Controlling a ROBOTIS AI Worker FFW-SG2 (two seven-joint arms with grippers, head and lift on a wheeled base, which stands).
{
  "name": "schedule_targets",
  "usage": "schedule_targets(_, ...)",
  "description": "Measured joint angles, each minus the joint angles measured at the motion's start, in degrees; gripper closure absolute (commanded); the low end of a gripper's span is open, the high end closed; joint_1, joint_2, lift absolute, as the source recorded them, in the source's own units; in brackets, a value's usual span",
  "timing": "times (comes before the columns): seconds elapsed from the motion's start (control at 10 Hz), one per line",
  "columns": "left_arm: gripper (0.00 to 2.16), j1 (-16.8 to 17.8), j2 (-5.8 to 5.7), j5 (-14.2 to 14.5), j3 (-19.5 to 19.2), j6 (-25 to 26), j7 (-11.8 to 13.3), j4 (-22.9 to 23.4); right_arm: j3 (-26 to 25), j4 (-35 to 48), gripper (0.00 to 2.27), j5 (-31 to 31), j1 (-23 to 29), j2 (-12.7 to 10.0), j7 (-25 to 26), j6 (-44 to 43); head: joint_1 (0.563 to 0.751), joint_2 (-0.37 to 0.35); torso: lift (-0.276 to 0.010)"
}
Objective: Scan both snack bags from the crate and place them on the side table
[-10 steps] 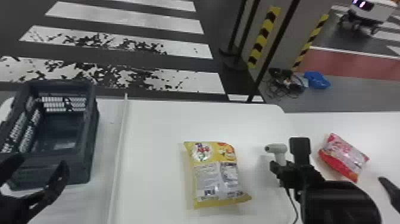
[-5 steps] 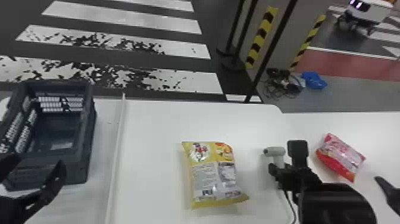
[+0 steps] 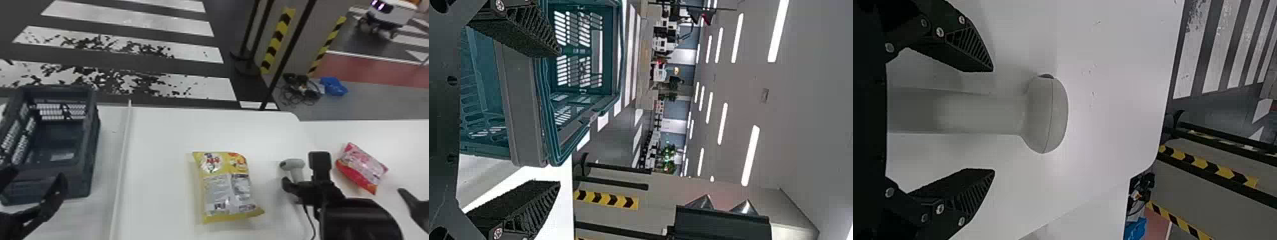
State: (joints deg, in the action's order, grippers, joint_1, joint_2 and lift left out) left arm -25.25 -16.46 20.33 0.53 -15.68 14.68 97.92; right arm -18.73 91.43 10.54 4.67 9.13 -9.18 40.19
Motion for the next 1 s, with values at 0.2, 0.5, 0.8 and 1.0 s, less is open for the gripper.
schedule_targets(0.2,0.08,-0.1,0.02,0.0,0.0,0.0,0.0,0.0,-0.9,6.1,0.13,-0.1,2.3,-0.5,0.1,3.5,0.695,-0.287,-0.095)
schedule_targets(0.5,0.08,0.0,0.1,0.0,-0.1,0.0,0.0,-0.1,-2.1,18.7,0.13,-2.6,7.2,-1.2,-2.8,13.5,0.695,-0.286,-0.095)
schedule_targets(0.8,0.08,0.1,0.02,0.0,0.0,0.0,0.0,-0.2,-3.8,27.6,0.14,-10.9,9.8,-2.0,-10.8,24.3,0.695,-0.212,-0.095)
schedule_targets(1.0,0.08,0.1,-0.06,0.0,0.0,0.0,0.0,-0.2,-3.9,29.4,0.14,-14.8,9.9,-2.2,-14.0,28.4,0.695,-0.172,-0.095)
